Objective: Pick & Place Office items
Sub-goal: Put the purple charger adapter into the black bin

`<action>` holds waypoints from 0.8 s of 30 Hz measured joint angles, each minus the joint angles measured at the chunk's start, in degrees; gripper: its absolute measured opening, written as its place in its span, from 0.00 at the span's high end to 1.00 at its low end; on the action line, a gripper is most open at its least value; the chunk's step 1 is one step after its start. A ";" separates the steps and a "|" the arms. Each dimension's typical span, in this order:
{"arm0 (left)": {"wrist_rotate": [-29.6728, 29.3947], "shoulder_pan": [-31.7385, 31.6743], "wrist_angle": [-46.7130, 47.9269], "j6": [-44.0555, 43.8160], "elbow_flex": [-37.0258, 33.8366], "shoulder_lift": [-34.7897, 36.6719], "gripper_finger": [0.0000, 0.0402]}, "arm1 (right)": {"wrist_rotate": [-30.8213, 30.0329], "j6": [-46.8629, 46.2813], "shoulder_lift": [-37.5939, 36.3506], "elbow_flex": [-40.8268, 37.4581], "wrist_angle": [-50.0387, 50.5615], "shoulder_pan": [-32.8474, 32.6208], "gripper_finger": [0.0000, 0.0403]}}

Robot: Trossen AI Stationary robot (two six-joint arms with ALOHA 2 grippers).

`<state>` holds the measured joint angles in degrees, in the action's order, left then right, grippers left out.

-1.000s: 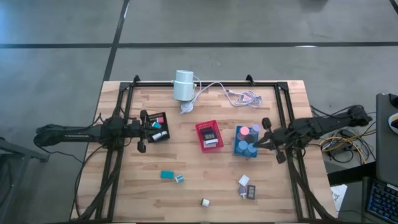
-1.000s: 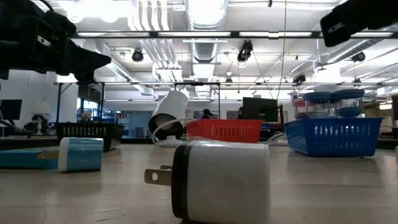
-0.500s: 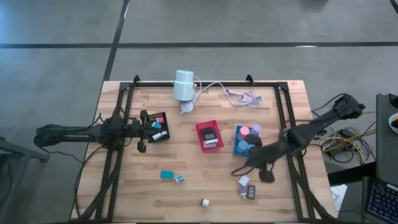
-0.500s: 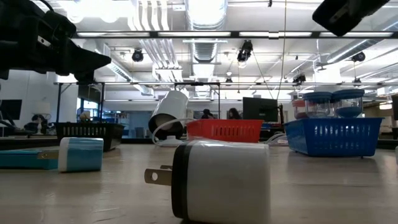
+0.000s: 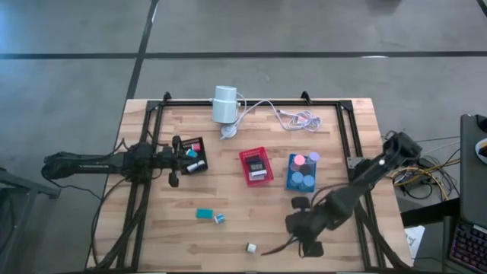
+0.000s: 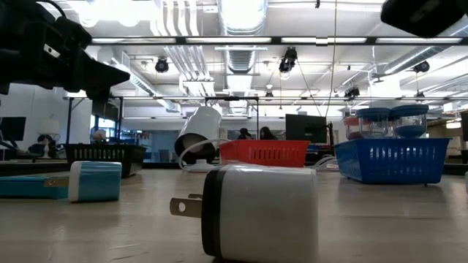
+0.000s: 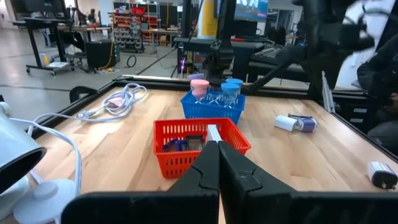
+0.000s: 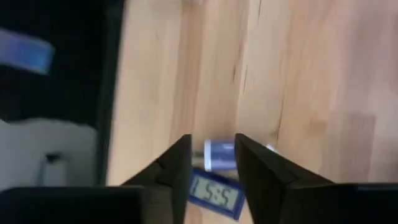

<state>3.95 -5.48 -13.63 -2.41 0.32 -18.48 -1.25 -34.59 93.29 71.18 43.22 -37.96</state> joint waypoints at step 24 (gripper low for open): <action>0.07 0.00 1.70 -0.84 0.00 -0.02 1.00 | 1.56 -1.37 13.45 2.96 8.34 -2.05 0.34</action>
<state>4.01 -5.48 -11.92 -3.25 0.32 -18.50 0.31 -35.96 106.74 74.14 51.55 -40.01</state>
